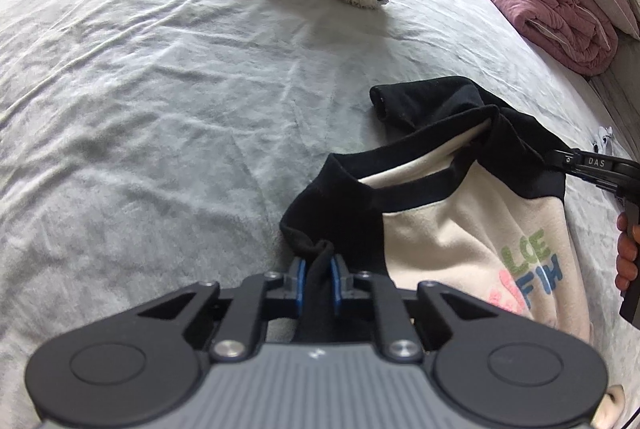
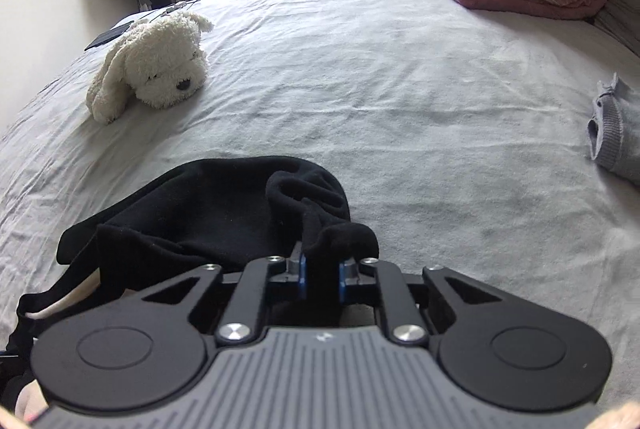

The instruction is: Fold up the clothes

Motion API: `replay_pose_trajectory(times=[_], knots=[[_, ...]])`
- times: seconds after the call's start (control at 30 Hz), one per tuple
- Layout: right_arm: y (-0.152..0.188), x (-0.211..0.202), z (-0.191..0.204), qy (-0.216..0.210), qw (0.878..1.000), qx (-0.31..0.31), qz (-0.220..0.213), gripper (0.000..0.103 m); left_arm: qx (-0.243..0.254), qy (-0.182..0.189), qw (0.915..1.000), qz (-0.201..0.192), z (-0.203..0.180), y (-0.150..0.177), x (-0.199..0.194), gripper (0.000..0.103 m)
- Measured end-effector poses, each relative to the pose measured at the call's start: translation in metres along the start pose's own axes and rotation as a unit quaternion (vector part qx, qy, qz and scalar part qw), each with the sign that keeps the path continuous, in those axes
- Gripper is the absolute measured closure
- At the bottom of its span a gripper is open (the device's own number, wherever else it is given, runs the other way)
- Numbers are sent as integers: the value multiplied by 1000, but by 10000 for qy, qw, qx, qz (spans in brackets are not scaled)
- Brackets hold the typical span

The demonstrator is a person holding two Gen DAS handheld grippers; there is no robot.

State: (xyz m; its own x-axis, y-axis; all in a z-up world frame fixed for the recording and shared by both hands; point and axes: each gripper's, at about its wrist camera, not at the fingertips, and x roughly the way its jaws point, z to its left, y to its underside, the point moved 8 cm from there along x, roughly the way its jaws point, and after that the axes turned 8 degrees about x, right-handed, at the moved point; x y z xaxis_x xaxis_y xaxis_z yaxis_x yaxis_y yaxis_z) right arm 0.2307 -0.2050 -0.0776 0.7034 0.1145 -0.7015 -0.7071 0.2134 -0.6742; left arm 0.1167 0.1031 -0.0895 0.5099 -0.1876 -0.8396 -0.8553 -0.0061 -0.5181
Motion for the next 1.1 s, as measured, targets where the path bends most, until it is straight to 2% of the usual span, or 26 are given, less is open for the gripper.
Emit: replay_pose_trajectory(times=[0.3,0.5,0.67,0.87,0.97,1.1], knots=[[-13,-51,-36,711,9960,12,-546,94,119,49,9997,-216,-9,-5,-9,95],[-1,-103,-63,979,9926,101,-707,94,340,390,9978,-410,-31,-11,-19,96],[23,-147,-90,1185,9902,212,-705,94,662,685,9941,-521,-54,-10,-28,96],[62,-175,-118,1036,9912,787,-238,94,1017,859,9901,-437,-70,-2,-31,96],[86,-173,-117,994,9923,732,133,94,1282,852,9877,-257,-75,8,-30,96],[103,-166,-112,1017,9923,582,400,92,1345,798,9876,-125,-74,18,-25,94]])
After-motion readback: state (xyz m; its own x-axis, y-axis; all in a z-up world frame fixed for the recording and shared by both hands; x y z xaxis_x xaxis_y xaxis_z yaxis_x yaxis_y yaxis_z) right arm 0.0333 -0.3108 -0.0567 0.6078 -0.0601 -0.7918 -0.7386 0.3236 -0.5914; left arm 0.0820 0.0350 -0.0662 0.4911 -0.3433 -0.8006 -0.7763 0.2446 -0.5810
